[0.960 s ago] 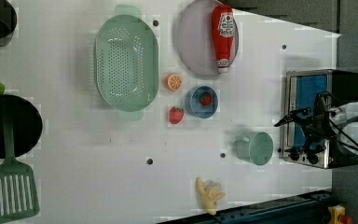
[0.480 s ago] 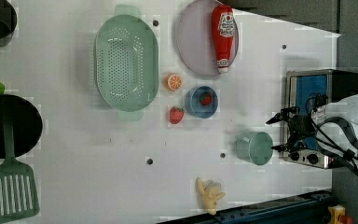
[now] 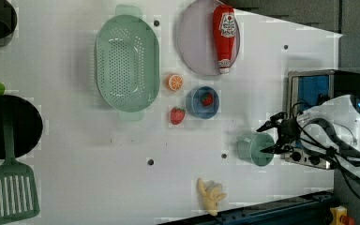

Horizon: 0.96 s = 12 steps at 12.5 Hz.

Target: Drag mug forwards.

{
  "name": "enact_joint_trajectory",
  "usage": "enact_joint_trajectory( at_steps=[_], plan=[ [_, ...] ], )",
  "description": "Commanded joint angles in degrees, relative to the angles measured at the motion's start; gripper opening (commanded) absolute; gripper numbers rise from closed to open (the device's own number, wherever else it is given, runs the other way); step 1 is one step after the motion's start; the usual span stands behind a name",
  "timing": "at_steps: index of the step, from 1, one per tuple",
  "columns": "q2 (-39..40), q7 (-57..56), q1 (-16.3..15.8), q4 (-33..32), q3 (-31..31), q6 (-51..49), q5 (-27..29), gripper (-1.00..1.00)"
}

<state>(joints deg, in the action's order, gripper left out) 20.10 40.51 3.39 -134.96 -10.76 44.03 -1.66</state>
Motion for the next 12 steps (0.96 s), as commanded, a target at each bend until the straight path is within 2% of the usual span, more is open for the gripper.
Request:
enact_joint_trajectory(
  at_steps=[1,3,4,7,12],
  plan=[
    [-1.8,2.8,-0.1,1.0,2.1,2.1,0.0,-0.05],
    [-1.6,2.9,-0.1,1.0,2.2,4.0,0.0,-0.52],
    [-1.4,2.9,-0.1,1.1,2.2,5.7,0.0,-0.65],
    [-0.7,2.9,-0.4,2.0,2.4,8.4,0.0,-0.65],
    [2.1,2.8,-0.6,7.6,3.4,8.4,0.0,-0.65]
  ],
)
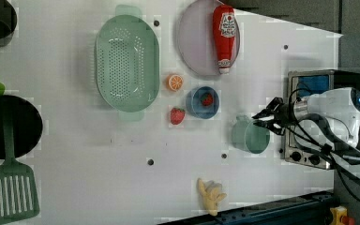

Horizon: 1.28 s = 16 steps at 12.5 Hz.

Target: Drag mug forwards.

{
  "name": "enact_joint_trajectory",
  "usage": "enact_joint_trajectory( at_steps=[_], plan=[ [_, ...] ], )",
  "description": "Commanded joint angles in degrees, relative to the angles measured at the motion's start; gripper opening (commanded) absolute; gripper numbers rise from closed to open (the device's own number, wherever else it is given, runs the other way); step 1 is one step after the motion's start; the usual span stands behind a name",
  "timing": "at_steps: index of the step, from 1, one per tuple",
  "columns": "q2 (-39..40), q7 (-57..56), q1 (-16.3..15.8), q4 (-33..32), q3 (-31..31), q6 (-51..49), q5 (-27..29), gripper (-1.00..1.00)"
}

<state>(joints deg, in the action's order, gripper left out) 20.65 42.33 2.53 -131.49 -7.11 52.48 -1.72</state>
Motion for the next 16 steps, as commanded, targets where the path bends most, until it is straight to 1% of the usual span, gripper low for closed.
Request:
enact_joint_trajectory(
  at_steps=[1,8,13,16],
  plan=[
    [2.5,1.0,0.3,5.5,0.0,0.0,0.1,-0.65],
    [10.2,1.0,0.3,18.1,0.5,-0.3,0.1,-0.65],
    [16.3,0.8,0.3,29.3,0.7,-5.5,0.0,-0.65],
    [19.7,0.7,0.2,34.9,0.9,-5.5,0.0,-0.65]
  ],
)
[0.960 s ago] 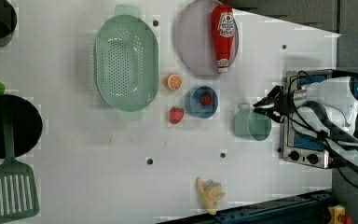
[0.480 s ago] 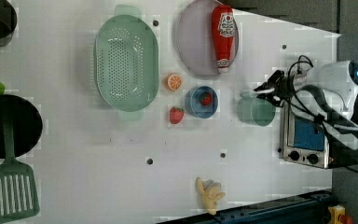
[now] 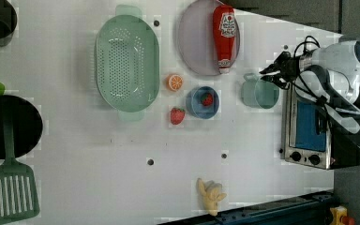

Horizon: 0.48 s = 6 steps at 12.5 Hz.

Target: Drag mug forwards.

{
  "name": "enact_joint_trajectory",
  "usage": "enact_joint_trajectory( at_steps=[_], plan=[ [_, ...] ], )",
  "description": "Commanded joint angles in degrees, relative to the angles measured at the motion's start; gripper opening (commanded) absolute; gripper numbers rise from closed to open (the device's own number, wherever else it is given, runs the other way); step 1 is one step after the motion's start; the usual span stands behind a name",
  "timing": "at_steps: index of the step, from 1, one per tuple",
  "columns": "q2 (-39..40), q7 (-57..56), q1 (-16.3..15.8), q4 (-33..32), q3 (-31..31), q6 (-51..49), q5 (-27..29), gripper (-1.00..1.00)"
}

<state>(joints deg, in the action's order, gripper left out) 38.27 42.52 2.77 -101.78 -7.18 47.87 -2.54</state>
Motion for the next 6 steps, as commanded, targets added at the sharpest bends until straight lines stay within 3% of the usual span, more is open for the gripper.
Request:
enact_joint_trajectory(
  at_steps=[1,6],
  plan=[
    [3.2,0.5,-0.2,7.1,1.0,-1.0,0.9,-0.65],
    [9.1,0.5,-0.2,17.0,1.0,-2.0,0.9,-0.65]
  ],
)
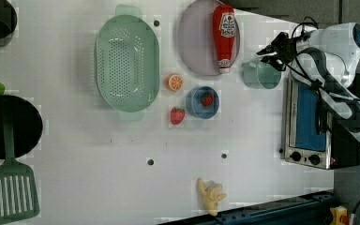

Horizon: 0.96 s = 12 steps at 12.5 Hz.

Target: Drag mug forwards.

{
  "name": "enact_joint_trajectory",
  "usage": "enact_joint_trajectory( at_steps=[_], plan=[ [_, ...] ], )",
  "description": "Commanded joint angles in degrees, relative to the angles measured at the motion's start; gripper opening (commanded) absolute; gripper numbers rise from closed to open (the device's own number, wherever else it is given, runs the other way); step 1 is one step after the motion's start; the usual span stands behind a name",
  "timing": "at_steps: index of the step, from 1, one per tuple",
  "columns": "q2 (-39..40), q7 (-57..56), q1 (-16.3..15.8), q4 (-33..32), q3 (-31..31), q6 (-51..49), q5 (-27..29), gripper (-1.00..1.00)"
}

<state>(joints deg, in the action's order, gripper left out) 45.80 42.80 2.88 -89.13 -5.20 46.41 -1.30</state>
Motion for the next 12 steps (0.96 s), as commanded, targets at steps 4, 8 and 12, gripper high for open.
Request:
enact_joint_trajectory(
  at_steps=[4,8,12],
  plan=[
    [5.1,0.2,-0.4,10.3,-0.7,-1.0,-0.4,-0.65],
    [8.7,0.2,-0.4,16.1,-0.6,-0.8,-0.4,-0.59],
    [8.7,0.2,-0.1,17.4,-0.8,1.9,-0.4,0.29]
  ],
)
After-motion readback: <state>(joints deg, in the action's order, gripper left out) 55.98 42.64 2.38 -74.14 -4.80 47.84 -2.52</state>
